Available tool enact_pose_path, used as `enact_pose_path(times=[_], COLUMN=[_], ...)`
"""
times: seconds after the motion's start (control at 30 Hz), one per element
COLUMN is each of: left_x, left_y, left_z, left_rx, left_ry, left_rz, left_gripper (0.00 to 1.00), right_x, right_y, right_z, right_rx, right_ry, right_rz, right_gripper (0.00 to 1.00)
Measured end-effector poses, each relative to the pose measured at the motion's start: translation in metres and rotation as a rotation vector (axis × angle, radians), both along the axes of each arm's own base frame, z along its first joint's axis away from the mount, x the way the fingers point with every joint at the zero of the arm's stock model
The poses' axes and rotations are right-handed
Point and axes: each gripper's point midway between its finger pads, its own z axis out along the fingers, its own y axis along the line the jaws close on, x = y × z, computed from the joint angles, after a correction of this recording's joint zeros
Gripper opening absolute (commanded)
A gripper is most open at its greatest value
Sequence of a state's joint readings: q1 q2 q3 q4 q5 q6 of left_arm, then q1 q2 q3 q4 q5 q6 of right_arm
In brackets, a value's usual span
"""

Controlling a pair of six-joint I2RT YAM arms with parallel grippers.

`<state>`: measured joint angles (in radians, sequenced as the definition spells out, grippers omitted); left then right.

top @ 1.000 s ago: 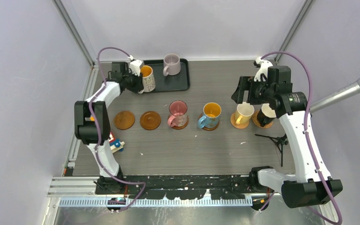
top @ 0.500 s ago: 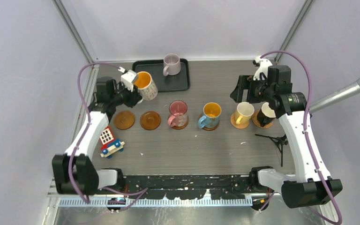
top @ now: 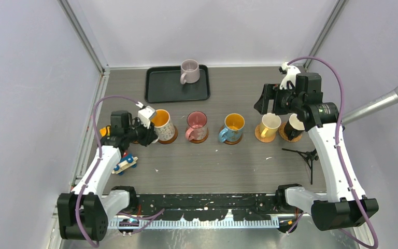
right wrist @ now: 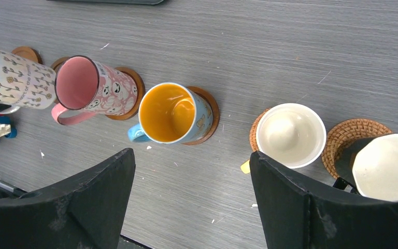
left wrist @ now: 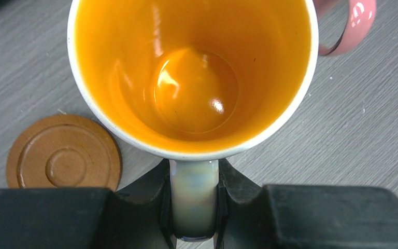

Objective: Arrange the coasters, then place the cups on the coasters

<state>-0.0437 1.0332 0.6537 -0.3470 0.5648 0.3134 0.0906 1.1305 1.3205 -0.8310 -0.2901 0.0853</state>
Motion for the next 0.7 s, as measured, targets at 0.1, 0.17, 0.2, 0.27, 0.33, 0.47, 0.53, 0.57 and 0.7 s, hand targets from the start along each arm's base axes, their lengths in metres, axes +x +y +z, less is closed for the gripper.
enact_pose_path(times=[0.1, 0.17, 0.2, 0.27, 0.33, 0.47, 0.53, 0.57, 0.7], left_x=[-0.005, -0.006, -0.007, -0.007, -0.004, 0.004, 0.007, 0.009, 0.015], left_y=[0.003, 0.005, 0.005, 0.006, 0.006, 0.005, 0.005, 0.005, 0.005], left_z=[-0.011, -0.017, -0.019, -0.023, -0.026, -0.031, -0.035, -0.036, -0.04], left_rx=[0.017, 0.026, 0.028, 0.03, 0.032, 0.03, 0.031, 0.031, 0.033], left_ry=[0.021, 0.029, 0.034, 0.041, 0.044, 0.045, 0.048, 0.046, 0.04], left_rz=[0.006, 0.011, 0.013, 0.016, 0.018, 0.02, 0.02, 0.02, 0.022], left_gripper=[0.0, 0.0, 0.0, 0.0, 0.0, 0.0, 0.0, 0.0, 0.0], right_x=[-0.001, -0.002, -0.003, -0.004, -0.005, -0.006, -0.007, -0.008, -0.009], right_y=[0.0, 0.0, 0.0, 0.0, 0.0, 0.001, 0.001, 0.001, 0.001], right_z=[0.0, 0.001, 0.001, 0.001, 0.001, 0.001, 0.0, 0.0, -0.001], right_rx=[0.0, 0.0, 0.0, 0.0, 0.0, 0.0, -0.001, -0.001, -0.002], right_ry=[0.0, -0.001, 0.0, 0.0, 0.002, 0.005, 0.011, 0.012, 0.016], right_rz=[0.002, 0.002, 0.002, 0.002, 0.002, 0.006, 0.005, 0.005, 0.005], right_gripper=[0.85, 0.85, 0.85, 0.85, 0.85, 0.85, 0.85, 0.85, 0.85])
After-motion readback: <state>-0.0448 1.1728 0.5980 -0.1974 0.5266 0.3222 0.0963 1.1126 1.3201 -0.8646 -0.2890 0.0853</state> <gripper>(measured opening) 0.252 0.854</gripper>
